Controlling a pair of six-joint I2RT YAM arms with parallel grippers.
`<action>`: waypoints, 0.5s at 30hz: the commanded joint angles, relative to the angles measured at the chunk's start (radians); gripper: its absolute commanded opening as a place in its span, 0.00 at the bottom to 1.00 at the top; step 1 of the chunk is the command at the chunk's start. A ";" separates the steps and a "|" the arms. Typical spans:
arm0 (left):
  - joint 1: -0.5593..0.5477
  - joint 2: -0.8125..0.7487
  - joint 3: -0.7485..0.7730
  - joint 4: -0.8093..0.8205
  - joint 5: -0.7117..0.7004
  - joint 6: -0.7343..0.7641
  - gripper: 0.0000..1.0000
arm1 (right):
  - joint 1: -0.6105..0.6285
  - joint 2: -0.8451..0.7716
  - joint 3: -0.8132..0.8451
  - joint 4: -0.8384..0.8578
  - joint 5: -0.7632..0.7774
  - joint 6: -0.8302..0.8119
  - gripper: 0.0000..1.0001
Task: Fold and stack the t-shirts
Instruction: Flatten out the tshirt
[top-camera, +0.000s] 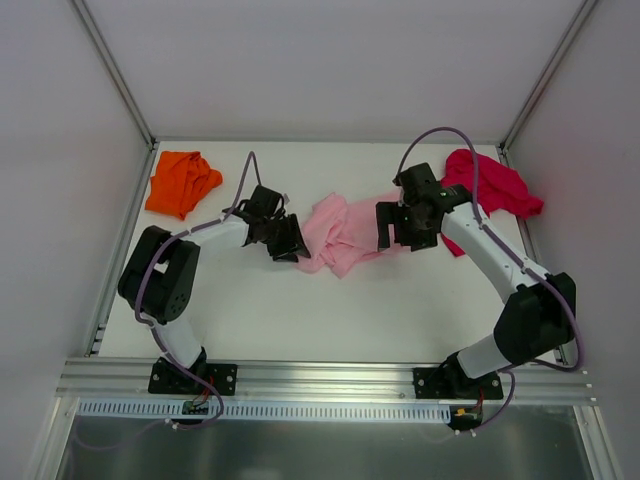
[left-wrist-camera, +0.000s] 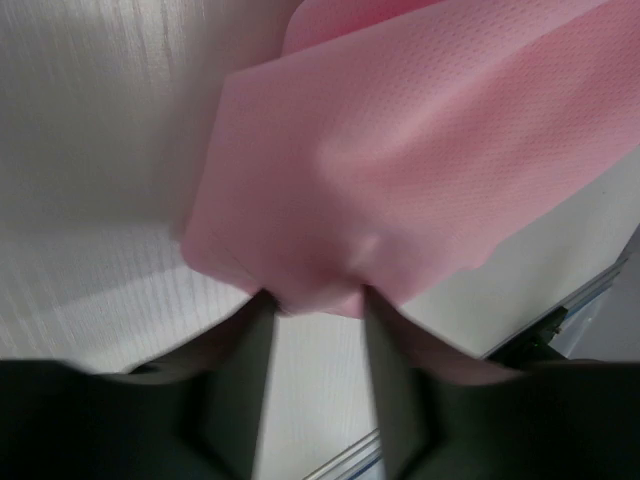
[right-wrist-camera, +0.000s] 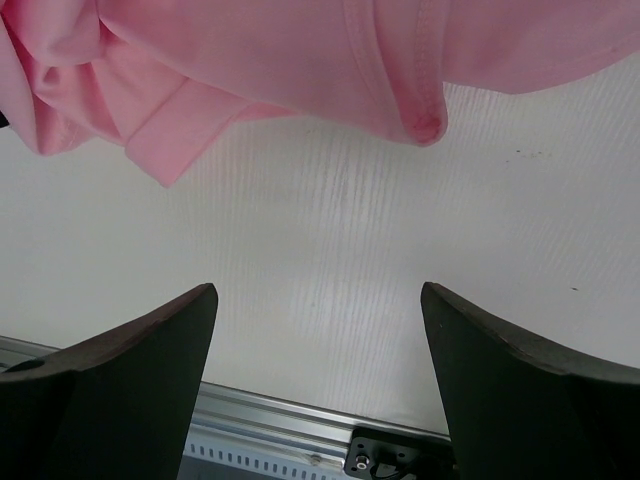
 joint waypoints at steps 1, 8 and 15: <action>-0.017 0.004 0.044 0.003 -0.004 0.028 0.30 | -0.003 -0.057 0.010 -0.024 -0.002 0.006 0.88; -0.021 -0.095 0.110 -0.079 -0.113 0.057 0.00 | -0.003 -0.059 -0.019 -0.010 -0.022 0.002 0.89; -0.021 -0.344 0.213 -0.213 -0.302 0.063 0.00 | -0.001 -0.050 -0.099 0.030 -0.040 0.003 0.88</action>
